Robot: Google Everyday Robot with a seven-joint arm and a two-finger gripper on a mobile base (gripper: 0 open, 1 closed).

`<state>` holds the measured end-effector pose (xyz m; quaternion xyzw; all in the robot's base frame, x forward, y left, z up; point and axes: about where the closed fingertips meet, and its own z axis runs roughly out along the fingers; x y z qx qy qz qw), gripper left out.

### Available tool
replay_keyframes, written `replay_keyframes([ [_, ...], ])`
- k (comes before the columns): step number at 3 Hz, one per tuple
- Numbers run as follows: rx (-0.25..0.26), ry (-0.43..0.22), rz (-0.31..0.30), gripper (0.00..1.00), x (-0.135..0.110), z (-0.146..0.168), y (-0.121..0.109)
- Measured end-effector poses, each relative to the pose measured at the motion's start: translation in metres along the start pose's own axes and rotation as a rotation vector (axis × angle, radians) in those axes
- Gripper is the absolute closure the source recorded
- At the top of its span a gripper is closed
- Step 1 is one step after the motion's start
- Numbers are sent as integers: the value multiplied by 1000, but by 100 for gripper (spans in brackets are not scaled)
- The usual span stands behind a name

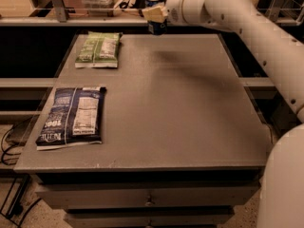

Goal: Pick pepsi can

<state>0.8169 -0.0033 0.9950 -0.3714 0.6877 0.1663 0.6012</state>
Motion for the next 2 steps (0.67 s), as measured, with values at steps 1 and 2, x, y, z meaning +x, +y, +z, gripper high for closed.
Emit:
replay_keyframes([
  [1,53,-71,-117,100,-60,-53,-23],
  [2,52,-73,-124,100,-60,-51,-22],
])
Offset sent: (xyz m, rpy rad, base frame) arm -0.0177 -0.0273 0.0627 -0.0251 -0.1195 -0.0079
